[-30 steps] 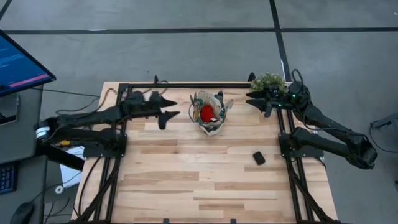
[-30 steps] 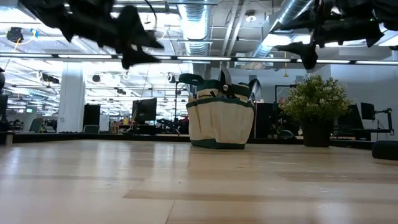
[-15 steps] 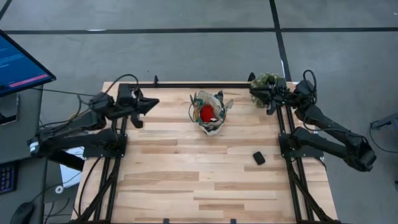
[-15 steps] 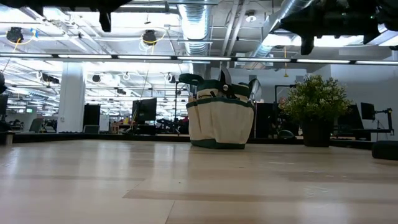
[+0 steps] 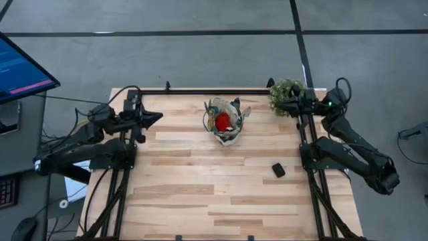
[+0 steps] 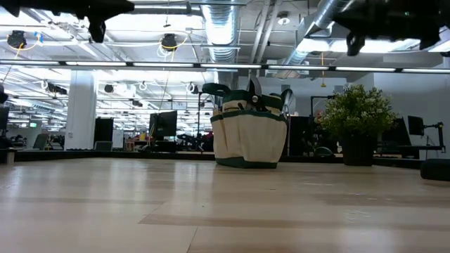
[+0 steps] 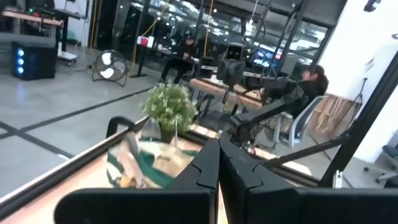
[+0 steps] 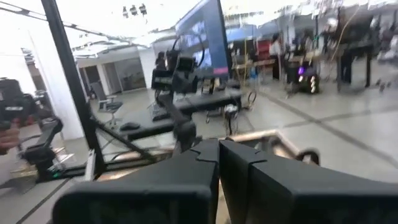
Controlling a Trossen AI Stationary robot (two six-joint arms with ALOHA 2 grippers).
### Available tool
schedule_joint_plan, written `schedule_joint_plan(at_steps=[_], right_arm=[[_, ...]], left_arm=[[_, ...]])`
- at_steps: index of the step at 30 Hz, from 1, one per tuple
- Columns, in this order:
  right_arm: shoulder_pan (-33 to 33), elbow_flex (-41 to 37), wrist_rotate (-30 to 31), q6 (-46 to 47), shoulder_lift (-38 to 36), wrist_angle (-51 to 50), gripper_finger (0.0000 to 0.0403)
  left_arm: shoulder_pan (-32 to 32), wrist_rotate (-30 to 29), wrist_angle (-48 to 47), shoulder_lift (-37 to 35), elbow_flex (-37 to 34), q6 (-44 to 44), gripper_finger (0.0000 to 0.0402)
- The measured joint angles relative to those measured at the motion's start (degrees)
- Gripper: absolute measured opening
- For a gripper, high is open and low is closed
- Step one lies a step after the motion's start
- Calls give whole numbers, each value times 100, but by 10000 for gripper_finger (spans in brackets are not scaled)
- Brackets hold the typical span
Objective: Pick & Place Garden tools in Gardening bag
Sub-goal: Return to Home Position
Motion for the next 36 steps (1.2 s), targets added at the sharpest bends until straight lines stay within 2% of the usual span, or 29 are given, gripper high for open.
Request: schedule_joint_plan(at_steps=[5, 12, 15, 19, 28, 36], right_arm=[[165, -840, 151, 241, -411, 20, 1], [881, -2178, 971, 1703, -1116, 1829, 1], [1279, -2551, 1482, 1972, -1438, 2128, 0], [1738, -2552, 1921, 1882, -1801, 1970, 0], [2451, -2552, 2081, 2028, -2388, 1812, 0], [3269, -2552, 2688, 1722, -2555, 838, 0]], left_arm=[[0, -69, -10, -442, -369, -39, 2], [0, -96, 3, -877, -807, -341, 2], [0, -139, 11, -933, -1011, -372, 2], [0, -153, 94, -942, -1321, -512, 2], [0, 85, 591, -950, -1976, -817, 3], [-2, 289, 1129, -950, -2565, -1222, 3]])
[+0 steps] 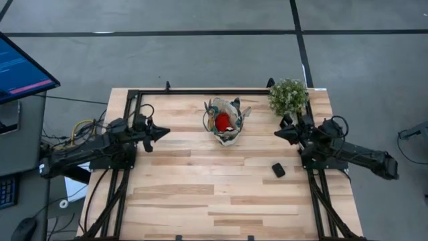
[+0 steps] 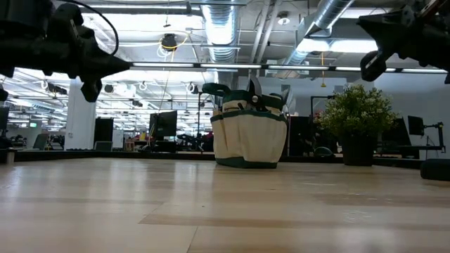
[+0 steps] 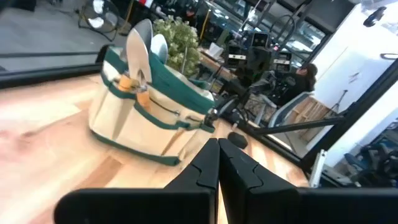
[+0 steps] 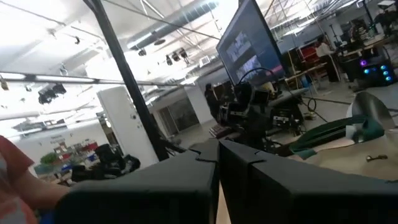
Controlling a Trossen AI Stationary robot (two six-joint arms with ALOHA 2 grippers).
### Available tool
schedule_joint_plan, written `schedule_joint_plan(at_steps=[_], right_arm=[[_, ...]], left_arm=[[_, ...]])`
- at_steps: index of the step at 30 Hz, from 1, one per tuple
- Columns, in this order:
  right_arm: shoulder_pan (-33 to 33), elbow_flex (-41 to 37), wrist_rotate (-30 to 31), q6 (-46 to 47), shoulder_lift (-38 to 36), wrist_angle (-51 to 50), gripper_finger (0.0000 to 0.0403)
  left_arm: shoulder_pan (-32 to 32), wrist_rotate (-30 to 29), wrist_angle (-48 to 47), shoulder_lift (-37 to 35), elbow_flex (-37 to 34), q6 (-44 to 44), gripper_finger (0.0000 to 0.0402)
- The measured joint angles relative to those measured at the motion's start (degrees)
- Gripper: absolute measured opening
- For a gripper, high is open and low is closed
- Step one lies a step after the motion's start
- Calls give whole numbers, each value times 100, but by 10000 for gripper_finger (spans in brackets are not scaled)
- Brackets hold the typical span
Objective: Pick & Place Garden tools in Gardening bag
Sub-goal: Return to Home Position
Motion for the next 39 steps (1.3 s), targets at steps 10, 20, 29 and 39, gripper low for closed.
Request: schedule_joint_plan(at_steps=[10, 20, 29, 39], right_arm=[[877, -2, 856, -1053, 0, -826, 0], [965, -2, 1280, -1295, 1, -1815, 0], [965, -2, 1748, -1195, 2, -2046, 0], [965, -2, 1726, -1202, 2, -2057, 0]], left_arm=[[-2, 171, 297, -2, -321, -149, 3], [-2, 185, 294, 34, -321, -116, 5], [-4, 184, 294, 303, -319, -114, 13], [-4, 184, 297, 724, -319, -114, 10]])
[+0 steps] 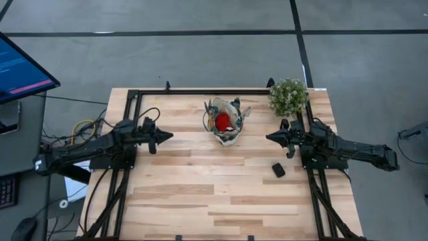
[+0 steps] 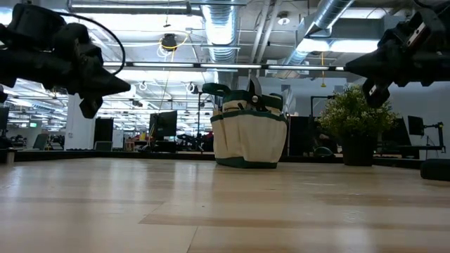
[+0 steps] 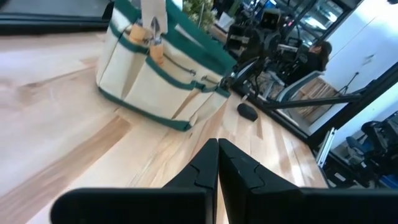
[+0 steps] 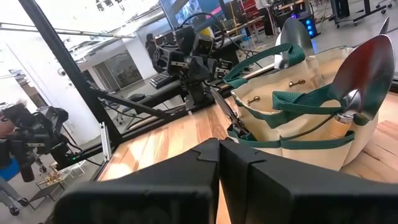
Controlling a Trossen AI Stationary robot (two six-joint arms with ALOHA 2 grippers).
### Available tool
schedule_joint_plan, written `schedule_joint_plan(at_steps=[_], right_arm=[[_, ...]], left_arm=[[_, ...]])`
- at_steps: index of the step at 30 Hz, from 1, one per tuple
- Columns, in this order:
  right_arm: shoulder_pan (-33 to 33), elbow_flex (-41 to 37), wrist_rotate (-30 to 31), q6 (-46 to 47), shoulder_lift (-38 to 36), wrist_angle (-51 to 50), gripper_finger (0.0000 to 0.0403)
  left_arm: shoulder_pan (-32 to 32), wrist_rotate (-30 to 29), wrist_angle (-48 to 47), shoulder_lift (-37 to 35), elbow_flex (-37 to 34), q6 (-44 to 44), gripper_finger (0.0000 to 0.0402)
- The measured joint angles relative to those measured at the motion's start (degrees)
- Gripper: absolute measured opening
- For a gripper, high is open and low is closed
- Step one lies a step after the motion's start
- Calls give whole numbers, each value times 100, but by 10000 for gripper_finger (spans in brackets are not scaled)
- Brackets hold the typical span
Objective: Pick & Place Garden tools in Gardening bag
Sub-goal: Return to Home Position
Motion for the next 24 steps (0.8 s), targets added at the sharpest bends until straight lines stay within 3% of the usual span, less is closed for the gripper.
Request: schedule_joint_plan(at_steps=[7, 14, 17, 24], right_arm=[[0, 0, -2, 1, 0, 0, 0], [0, 0, -2, 0, 9, -31, 0], [0, -2, -4, 2, 9, -73, 0], [0, -2, -45, 2, 9, -189, 0]], left_arm=[[-9, -2, -8, 282, 0, 0, 10], [-466, -30, -12, -950, 4, 2, 11], [-669, -22, 541, -952, 37, 5, 9], [-1277, -30, 746, -952, 4, 4, 8]])
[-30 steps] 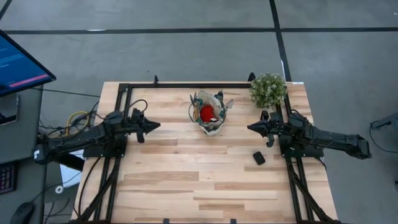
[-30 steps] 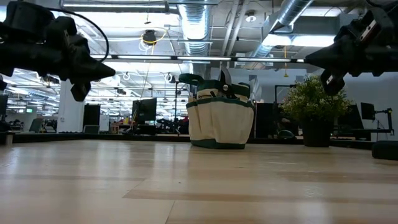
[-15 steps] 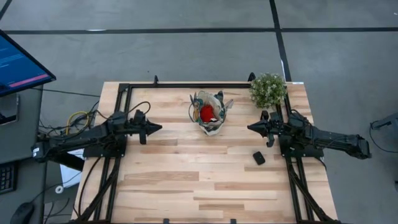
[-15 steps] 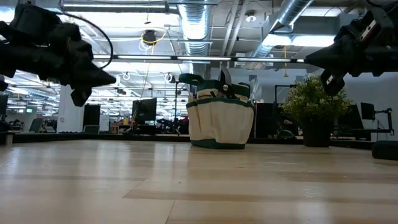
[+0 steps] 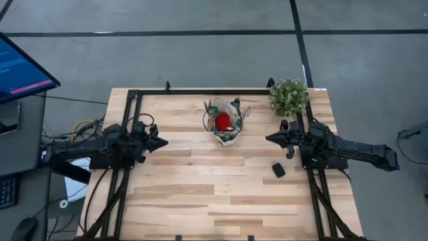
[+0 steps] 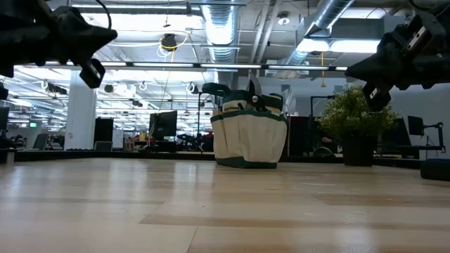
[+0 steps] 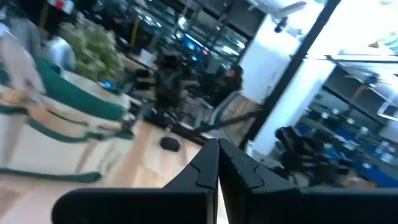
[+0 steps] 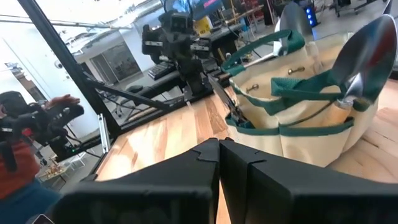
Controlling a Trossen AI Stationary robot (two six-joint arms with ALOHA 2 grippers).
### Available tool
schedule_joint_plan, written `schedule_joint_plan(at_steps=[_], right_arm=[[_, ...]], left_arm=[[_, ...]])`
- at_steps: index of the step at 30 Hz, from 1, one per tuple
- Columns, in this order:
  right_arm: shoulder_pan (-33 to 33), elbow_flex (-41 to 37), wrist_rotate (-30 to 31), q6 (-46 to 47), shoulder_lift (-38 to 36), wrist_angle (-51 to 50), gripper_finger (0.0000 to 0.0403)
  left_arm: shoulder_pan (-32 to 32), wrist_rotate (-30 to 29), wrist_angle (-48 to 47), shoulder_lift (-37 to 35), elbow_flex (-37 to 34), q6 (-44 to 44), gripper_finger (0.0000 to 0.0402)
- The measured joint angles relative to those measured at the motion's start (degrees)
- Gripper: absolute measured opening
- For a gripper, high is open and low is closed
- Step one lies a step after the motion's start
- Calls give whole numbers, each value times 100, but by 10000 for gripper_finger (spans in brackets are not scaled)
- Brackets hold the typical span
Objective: Pick & Place Garden tools in Gardening bag
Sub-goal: Return to Home Position
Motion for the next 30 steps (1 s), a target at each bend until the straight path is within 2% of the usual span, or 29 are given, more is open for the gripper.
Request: schedule_joint_plan(at_steps=[6, 19, 23, 27, 28, 30], right_arm=[[0, 0, -1, 0, 2, -15, 0], [0, 0, -1, 0, 2, -13, 0], [0, 0, -1, 0, 2, -13, 0], [0, 0, 0, 0, 2, -21, 0], [0, 0, -1, 0, 1, -31, 0], [0, 0, -1, 1, 0, -31, 0]], left_arm=[[-827, -2, 21, 2, 0, -2, 8], [-909, -15, 25, 3, 0, 48, 8], [-1003, -248, 586, 5, -2, 847, 8], [-1038, -757, 1742, 0, 0, 2871, 8], [-1049, -918, 1856, -1, 0, 3293, 8], [-1085, -1500, 1793, -2, 1, 3481, 8]])
